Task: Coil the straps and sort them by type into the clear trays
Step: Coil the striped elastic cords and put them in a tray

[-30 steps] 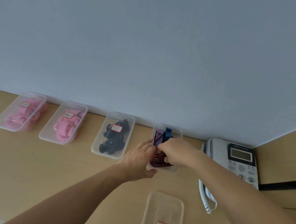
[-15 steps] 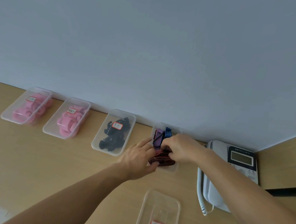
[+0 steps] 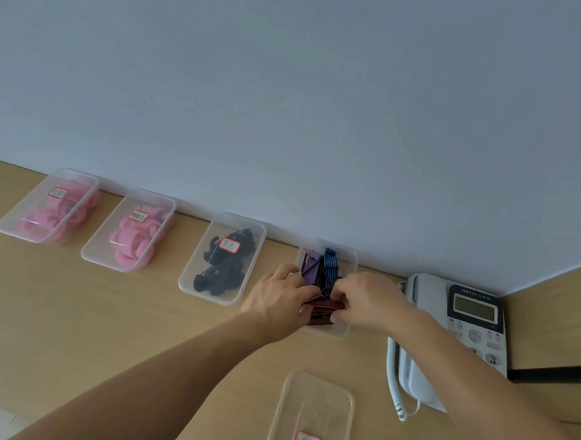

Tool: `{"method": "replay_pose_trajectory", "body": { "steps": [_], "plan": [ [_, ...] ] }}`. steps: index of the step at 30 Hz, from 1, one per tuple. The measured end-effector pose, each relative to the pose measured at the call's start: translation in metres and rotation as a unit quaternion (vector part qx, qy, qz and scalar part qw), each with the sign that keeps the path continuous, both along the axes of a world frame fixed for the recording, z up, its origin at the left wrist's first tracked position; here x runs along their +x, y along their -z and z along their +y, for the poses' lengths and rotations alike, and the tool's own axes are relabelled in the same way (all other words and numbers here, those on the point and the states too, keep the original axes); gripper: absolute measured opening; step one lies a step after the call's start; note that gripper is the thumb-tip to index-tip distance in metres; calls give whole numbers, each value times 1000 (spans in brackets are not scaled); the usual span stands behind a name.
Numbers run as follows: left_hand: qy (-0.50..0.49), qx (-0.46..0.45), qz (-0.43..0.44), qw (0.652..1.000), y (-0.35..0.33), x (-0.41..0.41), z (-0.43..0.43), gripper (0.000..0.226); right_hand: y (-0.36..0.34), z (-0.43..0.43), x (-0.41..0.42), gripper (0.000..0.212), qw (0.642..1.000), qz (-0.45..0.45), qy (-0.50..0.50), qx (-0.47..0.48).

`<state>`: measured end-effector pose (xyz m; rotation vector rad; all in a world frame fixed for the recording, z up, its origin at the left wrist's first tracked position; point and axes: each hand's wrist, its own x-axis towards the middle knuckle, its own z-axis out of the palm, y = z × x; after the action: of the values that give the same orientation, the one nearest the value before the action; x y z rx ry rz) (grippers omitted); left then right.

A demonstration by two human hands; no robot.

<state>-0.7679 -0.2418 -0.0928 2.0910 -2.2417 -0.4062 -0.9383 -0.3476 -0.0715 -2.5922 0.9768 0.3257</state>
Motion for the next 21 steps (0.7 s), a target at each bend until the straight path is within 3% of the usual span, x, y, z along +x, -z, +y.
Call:
{"method": "replay_pose_trajectory", "body": {
  "steps": [5, 12, 18, 21],
  "plan": [
    [14, -1, -10, 1000, -2, 0, -2, 41, 3, 7, 1, 26, 1000, 13, -5, -23],
    [35, 7, -32, 999, -1, -2, -4, 37, 4, 11, 3, 13, 997, -19, 67, 15],
    [45, -18, -36, 998, 4, -6, 1, 47, 14, 22, -6, 11, 999, -31, 30, -28],
    [30, -60, -33, 997, 1, -5, 5, 46, 12, 21, -8, 21, 991, -81, 106, -6]
  ]
}}
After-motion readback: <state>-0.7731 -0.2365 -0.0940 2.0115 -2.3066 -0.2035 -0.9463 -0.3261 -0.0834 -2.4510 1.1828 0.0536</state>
